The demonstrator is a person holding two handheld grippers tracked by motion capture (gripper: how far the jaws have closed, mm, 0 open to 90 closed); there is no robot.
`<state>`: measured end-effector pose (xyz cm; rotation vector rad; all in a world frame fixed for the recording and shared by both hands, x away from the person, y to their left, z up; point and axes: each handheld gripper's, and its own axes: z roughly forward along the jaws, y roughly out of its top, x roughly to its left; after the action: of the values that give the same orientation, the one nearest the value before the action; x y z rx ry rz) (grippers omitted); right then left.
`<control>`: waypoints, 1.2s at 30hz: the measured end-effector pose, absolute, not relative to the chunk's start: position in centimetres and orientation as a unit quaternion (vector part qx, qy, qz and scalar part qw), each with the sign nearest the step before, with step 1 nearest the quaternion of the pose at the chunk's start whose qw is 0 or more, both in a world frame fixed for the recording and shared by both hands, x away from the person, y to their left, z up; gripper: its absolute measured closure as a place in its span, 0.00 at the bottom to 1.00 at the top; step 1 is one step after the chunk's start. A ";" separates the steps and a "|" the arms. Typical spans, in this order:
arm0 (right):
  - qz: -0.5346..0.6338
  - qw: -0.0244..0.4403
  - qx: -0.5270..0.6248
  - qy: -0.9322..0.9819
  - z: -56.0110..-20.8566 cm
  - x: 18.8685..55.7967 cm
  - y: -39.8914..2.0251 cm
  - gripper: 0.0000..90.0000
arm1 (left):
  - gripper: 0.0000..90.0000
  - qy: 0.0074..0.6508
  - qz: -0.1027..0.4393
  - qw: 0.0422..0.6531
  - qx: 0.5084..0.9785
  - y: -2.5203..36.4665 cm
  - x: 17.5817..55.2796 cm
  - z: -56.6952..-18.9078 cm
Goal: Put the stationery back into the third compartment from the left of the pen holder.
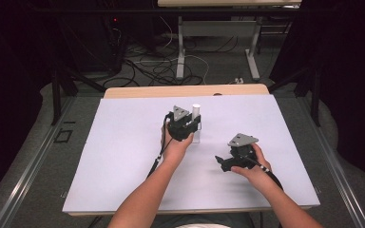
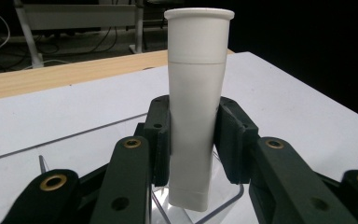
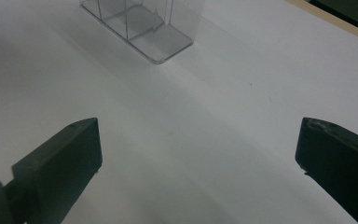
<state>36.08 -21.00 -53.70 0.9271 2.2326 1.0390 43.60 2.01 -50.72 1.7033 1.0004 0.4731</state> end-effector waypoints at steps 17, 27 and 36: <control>0.373 0.247 0.337 0.828 -53.8 36.1 -20.9 0.00 | 0.76 0.425 0.194 0.509 0.723 2.1 43.5 -51.2; 0.373 0.245 0.338 0.828 -53.8 36.0 -20.9 0.00 | 0.45 0.417 0.212 0.518 0.716 3.4 42.0 -49.4; 0.367 0.244 0.341 0.830 -53.7 36.1 -21.1 0.00 | 0.38 0.409 0.230 0.521 0.713 7.1 40.4 -47.4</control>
<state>36.06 -21.07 -53.67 0.9320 2.2676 1.0023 40.42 7.07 -47.37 1.7079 0.9796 0.5515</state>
